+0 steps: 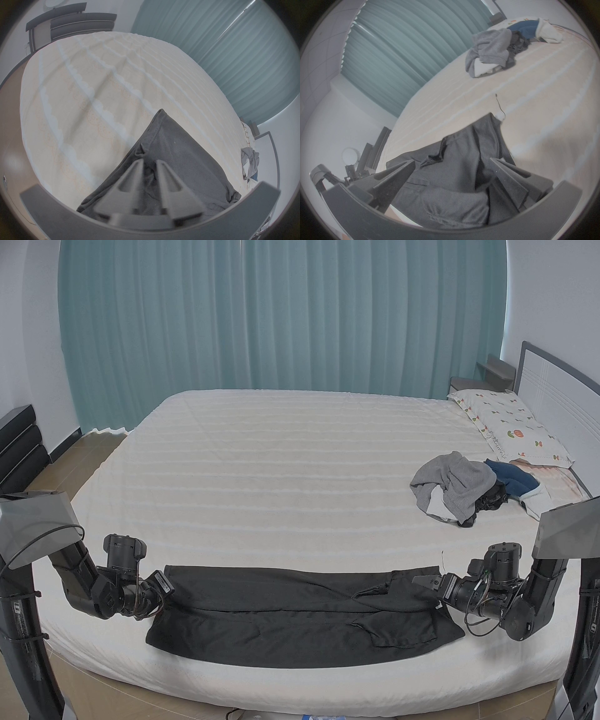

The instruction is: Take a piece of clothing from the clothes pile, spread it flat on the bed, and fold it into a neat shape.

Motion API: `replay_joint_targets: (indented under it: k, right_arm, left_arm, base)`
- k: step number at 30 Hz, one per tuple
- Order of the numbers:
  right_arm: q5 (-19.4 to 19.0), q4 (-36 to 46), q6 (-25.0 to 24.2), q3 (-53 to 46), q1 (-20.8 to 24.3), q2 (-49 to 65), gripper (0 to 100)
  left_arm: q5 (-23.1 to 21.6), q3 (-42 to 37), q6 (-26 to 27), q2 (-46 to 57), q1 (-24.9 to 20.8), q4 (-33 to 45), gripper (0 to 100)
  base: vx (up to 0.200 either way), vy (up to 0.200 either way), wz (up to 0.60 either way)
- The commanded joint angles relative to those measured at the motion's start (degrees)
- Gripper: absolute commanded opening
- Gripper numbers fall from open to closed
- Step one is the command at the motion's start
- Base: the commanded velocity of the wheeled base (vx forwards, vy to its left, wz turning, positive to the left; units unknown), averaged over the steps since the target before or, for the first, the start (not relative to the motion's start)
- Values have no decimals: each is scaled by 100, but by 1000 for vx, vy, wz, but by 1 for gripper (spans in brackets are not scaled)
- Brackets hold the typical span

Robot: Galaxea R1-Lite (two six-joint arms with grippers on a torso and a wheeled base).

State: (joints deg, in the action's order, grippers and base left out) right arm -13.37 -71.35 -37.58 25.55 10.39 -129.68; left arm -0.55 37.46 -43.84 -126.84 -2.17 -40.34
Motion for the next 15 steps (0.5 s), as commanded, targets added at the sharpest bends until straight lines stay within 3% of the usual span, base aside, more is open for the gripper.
replay_joint_targets:
  k: [1, 7, 15]
  right_arm:
    - [265, 605, -364, 134, 403, 611, 100]
    - [476, 1589, -715, 416, 684, 919, 100]
    - [898, 2204, -777, 688, 728, 1042, 100]
  left_arm:
    - [116, 16, -2, 72, 24, 8, 0]
    - [275, 7, -28, 221, 24, -88, 0]
    - [283, -11, -28, 265, 24, -115, 0]
  base:
    - [0, 0, 0]
    - [0, 0, 0]
    - [0, 0, 0]
